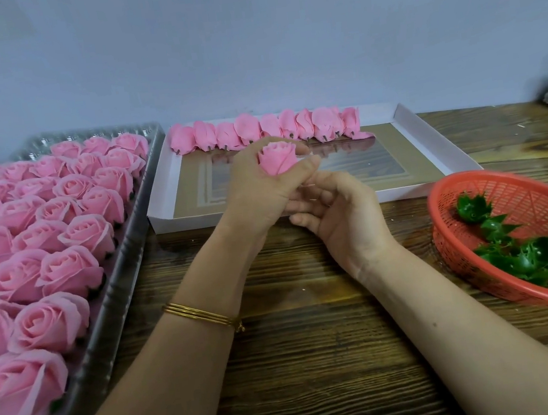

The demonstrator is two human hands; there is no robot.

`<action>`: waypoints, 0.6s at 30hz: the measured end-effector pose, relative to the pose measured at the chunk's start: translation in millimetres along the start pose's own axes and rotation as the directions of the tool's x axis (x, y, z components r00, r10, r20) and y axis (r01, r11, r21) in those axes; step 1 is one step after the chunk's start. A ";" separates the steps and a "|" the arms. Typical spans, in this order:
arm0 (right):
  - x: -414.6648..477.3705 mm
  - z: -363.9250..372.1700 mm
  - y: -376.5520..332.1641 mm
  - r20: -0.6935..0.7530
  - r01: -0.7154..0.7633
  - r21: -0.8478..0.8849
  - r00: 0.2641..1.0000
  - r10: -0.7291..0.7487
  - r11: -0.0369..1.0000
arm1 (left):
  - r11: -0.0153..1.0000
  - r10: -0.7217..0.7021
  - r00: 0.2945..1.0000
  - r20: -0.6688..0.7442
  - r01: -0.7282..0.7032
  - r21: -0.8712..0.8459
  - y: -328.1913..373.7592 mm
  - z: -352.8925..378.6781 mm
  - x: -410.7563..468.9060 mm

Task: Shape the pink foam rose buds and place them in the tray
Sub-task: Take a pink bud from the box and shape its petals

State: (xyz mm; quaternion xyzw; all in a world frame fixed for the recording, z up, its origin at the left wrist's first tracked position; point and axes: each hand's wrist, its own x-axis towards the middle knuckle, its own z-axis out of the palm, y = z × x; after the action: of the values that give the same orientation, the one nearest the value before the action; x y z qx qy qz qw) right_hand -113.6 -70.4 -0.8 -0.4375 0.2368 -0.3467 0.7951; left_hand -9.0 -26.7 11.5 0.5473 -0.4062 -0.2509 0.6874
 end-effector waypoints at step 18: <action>4.7 0.8 -5.2 -0.072 0.035 -0.233 0.996 -0.053 0.972 | 0.983 -0.035 0.960 0.278 -0.016 0.180 -12.1 2.5 -3.7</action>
State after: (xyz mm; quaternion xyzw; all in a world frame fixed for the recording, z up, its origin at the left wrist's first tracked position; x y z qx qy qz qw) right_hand -111.8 -75.5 3.6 -0.5186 0.2966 -0.3509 0.7210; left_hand -11.8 -28.5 -1.0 0.5685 -0.5175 -0.2912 0.5693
